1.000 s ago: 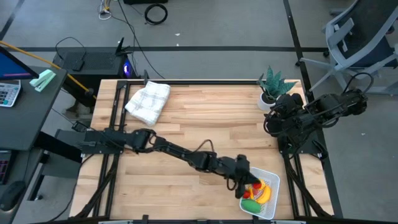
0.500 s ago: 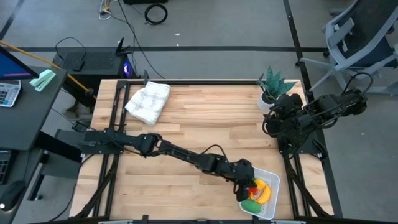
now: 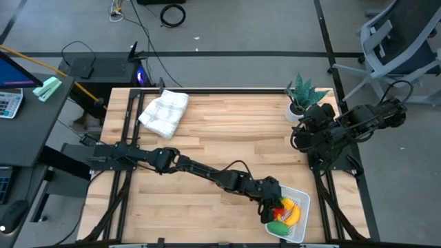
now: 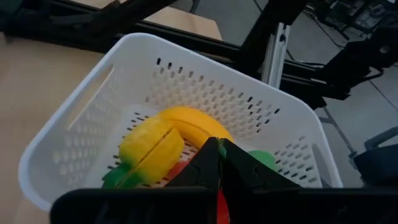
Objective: Pick and placing Produce into tupperware
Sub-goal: Put the red strawberry into the white basket, then put the pink peach into the white basket
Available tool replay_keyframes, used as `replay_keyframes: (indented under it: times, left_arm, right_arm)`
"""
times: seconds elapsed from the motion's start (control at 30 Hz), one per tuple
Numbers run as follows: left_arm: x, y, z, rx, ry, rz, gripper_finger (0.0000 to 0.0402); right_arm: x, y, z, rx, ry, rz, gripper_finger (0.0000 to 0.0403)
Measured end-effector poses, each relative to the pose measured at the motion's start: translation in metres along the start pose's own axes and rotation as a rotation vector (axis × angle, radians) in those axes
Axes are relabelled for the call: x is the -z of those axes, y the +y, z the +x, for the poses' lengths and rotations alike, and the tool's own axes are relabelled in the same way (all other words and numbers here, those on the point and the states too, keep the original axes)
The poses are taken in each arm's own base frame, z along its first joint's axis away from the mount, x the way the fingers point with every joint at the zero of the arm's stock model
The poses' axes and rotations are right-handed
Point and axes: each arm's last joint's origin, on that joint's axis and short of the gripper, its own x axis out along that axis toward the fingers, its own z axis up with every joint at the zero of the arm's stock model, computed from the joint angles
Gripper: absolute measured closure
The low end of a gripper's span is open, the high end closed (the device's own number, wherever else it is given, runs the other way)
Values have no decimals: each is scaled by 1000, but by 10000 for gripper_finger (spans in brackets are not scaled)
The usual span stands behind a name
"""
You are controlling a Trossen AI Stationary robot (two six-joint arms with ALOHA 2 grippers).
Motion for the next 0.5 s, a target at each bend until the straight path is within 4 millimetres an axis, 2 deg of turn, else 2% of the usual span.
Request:
replay_keyframes:
  times: [0.2, 0.4, 0.5]
  left_arm:
    - [-3, 4, 0, 1, -13, 5, 354]
    - [-10, 17, -2, -22, -25, -44, 298]
    - [-21, 23, -7, -9, -37, -75, 274]
  right_arm:
    - [0, 0, 0, 0, 0, 0, 196]
    - [0, 0, 0, 0, 0, 0, 196]
    - [0, 0, 0, 0, 0, 0, 196]
